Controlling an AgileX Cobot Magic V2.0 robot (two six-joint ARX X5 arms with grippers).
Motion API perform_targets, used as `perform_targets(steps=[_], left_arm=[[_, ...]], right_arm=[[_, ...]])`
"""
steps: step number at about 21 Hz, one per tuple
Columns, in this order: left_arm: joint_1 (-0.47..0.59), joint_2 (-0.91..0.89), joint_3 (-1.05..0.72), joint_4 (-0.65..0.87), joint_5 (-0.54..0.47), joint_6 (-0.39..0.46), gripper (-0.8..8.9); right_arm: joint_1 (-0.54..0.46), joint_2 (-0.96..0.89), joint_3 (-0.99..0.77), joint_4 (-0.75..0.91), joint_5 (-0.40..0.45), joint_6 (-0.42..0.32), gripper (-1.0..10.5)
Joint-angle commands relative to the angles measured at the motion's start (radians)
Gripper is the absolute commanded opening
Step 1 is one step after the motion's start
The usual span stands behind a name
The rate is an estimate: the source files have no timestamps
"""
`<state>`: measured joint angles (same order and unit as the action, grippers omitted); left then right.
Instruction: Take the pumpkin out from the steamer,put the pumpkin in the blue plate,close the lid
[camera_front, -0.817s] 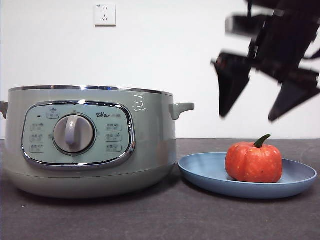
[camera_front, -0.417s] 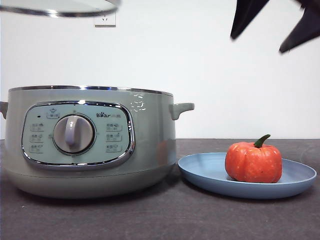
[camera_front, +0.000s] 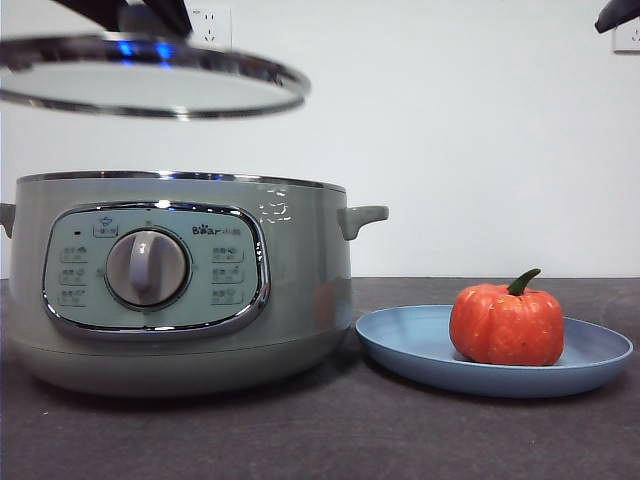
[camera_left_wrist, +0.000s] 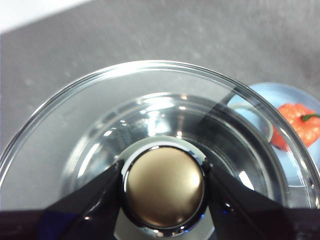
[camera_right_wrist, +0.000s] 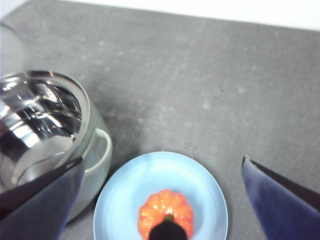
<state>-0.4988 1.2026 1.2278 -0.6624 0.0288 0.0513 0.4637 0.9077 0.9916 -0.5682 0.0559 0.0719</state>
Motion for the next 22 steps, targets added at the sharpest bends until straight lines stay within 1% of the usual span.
perform_targets(steps=[1, 8, 9, 13, 22], left_arm=[[0.0, 0.041, 0.004, 0.06, 0.033, -0.006, -0.09], [0.0, 0.154, 0.004, 0.074, 0.032, -0.006, -0.09], [0.0, 0.159, 0.004, 0.078, 0.036, -0.006, -0.09], [-0.001, 0.179, 0.004, 0.109, 0.104, -0.008, -0.09], [0.001, 0.187, 0.004, 0.089, 0.102, -0.006, -0.09]], right_arm=[[0.0, -0.007, -0.007, 0.003, 0.003, 0.009, 5.3], [0.0, -0.008, -0.007, 0.002, 0.003, 0.009, 5.3], [0.0, -0.008, -0.007, 0.002, 0.003, 0.009, 5.3], [0.0, -0.008, -0.007, 0.003, 0.003, 0.009, 5.3], [0.0, -0.008, -0.007, 0.003, 0.006, 0.009, 5.3]])
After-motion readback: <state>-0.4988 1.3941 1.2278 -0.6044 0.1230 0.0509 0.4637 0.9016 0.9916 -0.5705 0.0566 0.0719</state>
